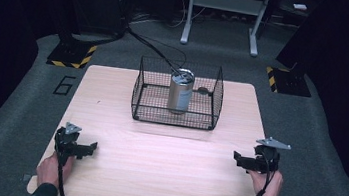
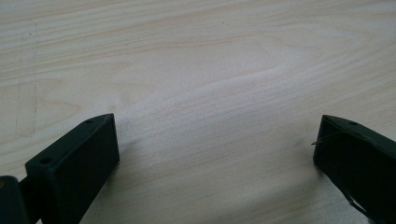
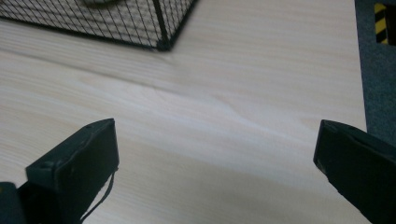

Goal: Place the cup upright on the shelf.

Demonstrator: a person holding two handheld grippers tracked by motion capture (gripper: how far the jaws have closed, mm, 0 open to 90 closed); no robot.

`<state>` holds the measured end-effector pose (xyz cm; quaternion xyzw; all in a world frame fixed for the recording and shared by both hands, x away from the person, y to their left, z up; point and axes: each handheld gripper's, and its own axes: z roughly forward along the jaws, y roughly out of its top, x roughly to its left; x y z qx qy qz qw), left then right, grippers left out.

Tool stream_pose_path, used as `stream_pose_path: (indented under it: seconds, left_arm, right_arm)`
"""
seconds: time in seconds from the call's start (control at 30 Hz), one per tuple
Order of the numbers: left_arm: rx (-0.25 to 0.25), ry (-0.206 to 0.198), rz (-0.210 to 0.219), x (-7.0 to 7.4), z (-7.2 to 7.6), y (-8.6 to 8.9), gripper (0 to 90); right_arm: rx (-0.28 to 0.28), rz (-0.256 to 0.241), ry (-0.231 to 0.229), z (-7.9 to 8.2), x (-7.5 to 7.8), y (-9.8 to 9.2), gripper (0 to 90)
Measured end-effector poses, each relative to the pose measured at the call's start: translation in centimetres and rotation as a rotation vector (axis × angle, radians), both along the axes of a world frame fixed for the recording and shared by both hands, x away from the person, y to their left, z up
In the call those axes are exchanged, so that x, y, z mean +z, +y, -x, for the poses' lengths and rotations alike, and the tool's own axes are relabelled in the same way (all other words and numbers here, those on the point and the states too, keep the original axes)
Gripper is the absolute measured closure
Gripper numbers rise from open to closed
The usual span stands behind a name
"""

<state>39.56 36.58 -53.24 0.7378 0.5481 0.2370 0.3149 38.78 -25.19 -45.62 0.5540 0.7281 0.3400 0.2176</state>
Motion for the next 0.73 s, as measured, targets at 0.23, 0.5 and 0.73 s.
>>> stream_pose_path:
  seconds: [0.23,0.5,0.73]
  left_arm:
    - [0.005,-0.002,0.006,0.0,0.0,0.0,0.1]
    - [0.005,-0.001,0.006,0.0,0.0,0.0,0.0]
    - [0.006,-0.002,0.007,0.0,0.0,0.0,0.0]
  right_arm:
    - [-0.046,0.025,0.044,1.5,-3.7,-1.5,0.0]
    - [-0.065,0.038,0.04,3.1,-6.5,-2.5,0.0]
    - [-0.06,0.068,0.013,3.5,-7.4,-2.7,0.0]
